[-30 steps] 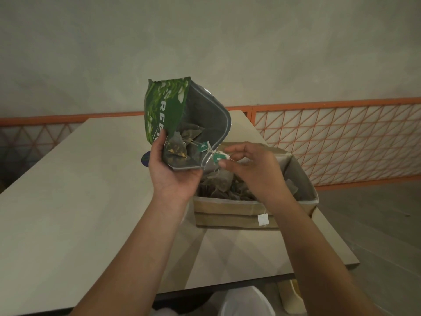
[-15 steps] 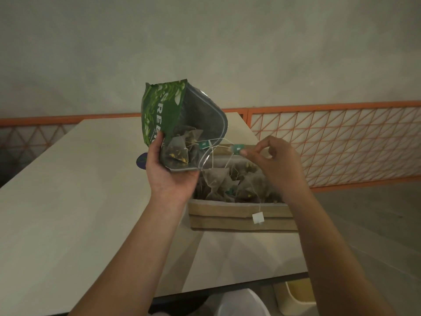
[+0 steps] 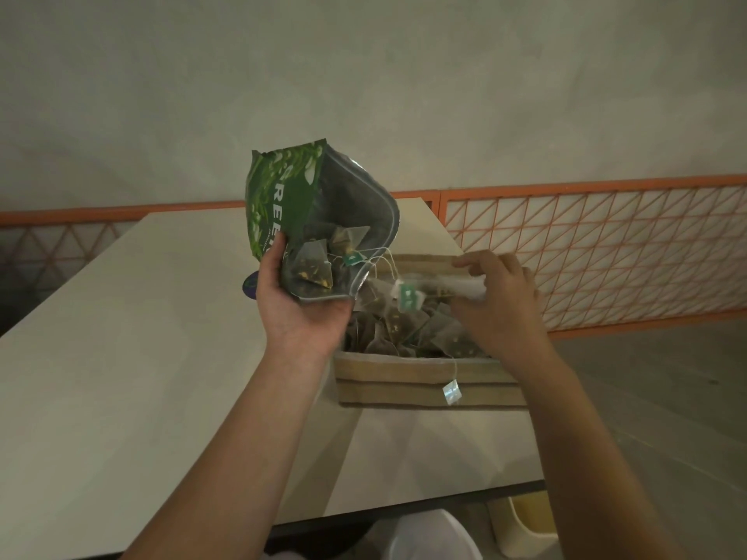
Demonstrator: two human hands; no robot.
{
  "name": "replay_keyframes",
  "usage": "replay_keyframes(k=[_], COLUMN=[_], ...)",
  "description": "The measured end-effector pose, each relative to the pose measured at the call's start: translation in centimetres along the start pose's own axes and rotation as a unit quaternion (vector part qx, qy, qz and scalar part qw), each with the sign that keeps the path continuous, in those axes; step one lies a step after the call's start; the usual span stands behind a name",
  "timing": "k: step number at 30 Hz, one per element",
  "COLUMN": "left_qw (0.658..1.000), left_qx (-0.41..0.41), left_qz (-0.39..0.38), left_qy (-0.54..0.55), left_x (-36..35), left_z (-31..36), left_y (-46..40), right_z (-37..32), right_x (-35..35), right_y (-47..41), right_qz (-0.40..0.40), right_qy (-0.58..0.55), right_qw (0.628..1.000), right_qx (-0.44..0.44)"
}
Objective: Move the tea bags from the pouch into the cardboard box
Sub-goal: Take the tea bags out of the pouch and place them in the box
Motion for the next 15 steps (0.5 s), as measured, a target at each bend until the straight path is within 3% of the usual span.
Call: replay_keyframes(k=[3, 7, 10, 15], left_qw=[1.0, 1.0, 0.999, 1.0], left_qx=[0.0, 0.0, 0.002, -0.005], left_qz=[0.005, 0.006, 0.005, 0.001], left_qy=[-0.009, -0.021, -0.037, -0.017], left_x=[-0.1, -0.5, -0.5, -0.4], left_z=[0.0, -0.1, -0.1, 0.3], left_y=[0.1, 0.4, 0.5, 0.3], right_z=[-3.4, -7.1, -8.4, -7.0], right_x=[1.0, -0.1, -1.3, -3.7], right_y=[1.2, 2.0, 2.4, 2.1], right_qz=[0.044, 0.038, 0.054, -0.015], right_qy=[-0.084, -0.161, -0.105, -0.08], right_qw=[0.993, 0.977, 0.98, 0.99], right_qx=[0.072, 0.135, 0.163, 0.115])
Point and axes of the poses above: each hand's wrist, its own y-axis away from the middle knuckle, its own x-axis out of the back of the hand, z = x × y, the point moved 8 cm from there along -y, towards the middle knuckle, and after that the axes turned 3 degrees about -z, right-handed, at the moved point
